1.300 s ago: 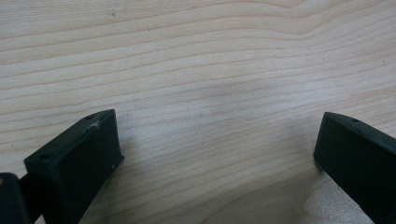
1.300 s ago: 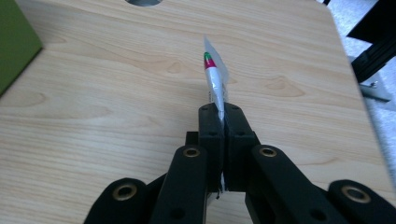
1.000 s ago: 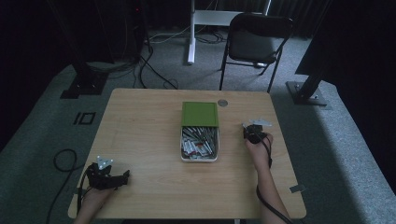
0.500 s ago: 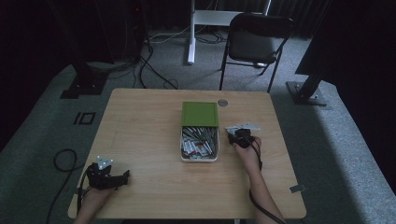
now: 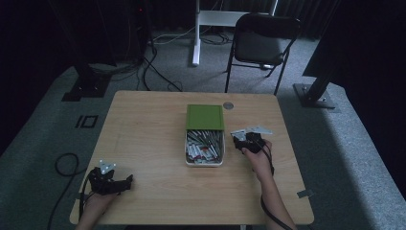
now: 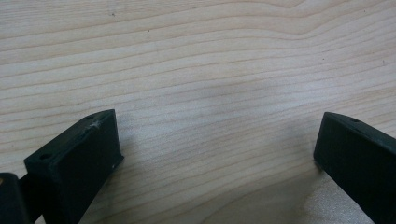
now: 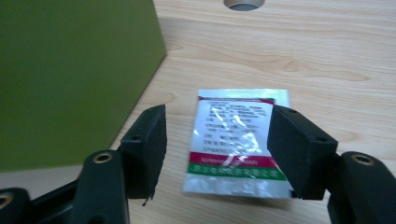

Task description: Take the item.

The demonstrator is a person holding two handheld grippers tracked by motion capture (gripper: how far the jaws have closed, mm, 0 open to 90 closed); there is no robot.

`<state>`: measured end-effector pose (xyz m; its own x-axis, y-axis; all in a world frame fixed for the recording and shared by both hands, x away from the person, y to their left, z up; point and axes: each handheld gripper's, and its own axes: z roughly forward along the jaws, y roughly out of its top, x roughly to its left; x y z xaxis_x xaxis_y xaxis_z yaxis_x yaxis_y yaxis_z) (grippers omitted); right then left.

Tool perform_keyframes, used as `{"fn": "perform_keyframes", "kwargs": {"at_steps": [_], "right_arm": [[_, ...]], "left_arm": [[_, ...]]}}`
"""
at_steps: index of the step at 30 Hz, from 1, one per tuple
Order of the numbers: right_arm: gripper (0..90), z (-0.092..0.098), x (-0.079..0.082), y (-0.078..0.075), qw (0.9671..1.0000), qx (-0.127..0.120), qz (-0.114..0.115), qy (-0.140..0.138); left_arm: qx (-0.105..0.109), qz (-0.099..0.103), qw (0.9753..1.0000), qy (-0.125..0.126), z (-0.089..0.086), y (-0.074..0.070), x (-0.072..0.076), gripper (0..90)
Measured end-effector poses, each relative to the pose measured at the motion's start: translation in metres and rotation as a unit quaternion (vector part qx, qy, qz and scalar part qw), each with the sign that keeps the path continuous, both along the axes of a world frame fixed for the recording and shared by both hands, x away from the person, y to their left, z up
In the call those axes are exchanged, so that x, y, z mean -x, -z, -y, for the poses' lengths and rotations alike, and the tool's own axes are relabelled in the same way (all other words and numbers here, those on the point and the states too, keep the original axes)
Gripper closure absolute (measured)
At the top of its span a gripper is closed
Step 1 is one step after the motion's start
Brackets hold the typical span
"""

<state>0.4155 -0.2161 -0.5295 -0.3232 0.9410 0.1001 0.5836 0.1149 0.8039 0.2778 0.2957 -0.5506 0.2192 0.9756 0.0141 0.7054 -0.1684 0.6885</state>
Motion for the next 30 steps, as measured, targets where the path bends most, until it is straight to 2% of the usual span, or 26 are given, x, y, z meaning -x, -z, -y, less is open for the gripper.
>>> {"fn": "perform_keyframes", "kwargs": {"at_steps": [16, 20, 26, 28, 30], "right_arm": [[26.2, 0.034, 0.019, -0.002, 0.9995, 0.009, 0.0, 0.029], [20.2, 0.043, 0.024, -0.002, 0.999, 0.005, -0.003, 0.044], [18.6, 0.055, 0.033, -0.002, 0.998, 0.007, -0.004, 0.063], [17.9, 0.058, 0.035, -0.001, 0.9978, 0.008, -0.003, 0.066], [16.2, 0.062, 0.039, 0.0, 0.9974, 0.022, -0.007, 0.068]], "left_arm": [[0.0, 0.0, 1.0, 0.0, 0.0, 0.0, 0.0, 1.3], [0.0, 0.0, 1.0, 0.0, 0.0, 0.0, 0.0, 1.3], [0.0, 0.0, 1.0, 0.0, 0.0, 0.0, 0.0, 1.3], [0.0, 0.0, 1.0, 0.0, 0.0, 0.0, 0.0, 1.3], [0.0, 0.0, 1.0, 0.0, 0.0, 0.0, 0.0, 1.3]]}}
